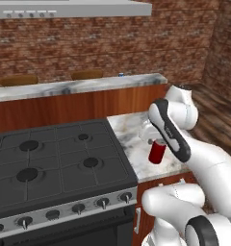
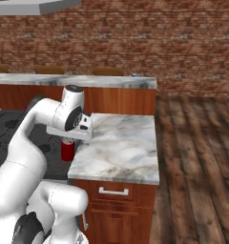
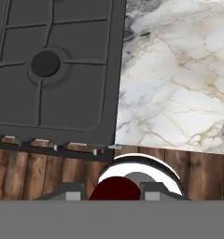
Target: Four empty soda cans are scattered around the kitchen. Gather all the cans and cluster them next to the stove for recycling.
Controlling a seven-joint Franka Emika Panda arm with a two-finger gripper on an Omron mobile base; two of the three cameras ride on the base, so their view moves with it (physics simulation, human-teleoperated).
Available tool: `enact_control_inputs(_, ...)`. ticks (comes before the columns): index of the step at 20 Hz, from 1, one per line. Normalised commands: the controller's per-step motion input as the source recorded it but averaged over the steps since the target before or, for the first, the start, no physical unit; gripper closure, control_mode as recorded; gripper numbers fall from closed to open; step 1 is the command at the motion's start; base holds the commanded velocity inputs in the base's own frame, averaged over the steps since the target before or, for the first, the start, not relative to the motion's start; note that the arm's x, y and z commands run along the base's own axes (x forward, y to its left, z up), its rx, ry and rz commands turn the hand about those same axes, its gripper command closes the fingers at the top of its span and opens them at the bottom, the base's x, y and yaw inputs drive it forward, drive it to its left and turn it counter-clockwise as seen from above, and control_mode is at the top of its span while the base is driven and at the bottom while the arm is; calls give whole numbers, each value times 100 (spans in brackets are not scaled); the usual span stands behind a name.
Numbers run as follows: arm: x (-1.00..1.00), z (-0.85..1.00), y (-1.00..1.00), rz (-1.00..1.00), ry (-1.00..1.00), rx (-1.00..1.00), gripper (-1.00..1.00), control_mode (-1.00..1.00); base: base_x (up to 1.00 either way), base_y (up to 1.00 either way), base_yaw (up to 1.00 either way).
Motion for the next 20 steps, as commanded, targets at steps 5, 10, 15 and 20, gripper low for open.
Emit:
enact_control_inputs(5, 91, -9, -1, 5, -1, -6, 100, -100, 0, 0, 0)
enact_control_inputs(10, 74, -29, 5, 4, -7, -2, 100, -100, 0, 0, 0)
enact_control_inputs(15, 48, -28, 11, 2, -9, -2, 100, -100, 0, 0, 0)
enact_control_inputs(20, 31, -6, 20, 0, -1, 0, 100, -100, 0, 0, 0)
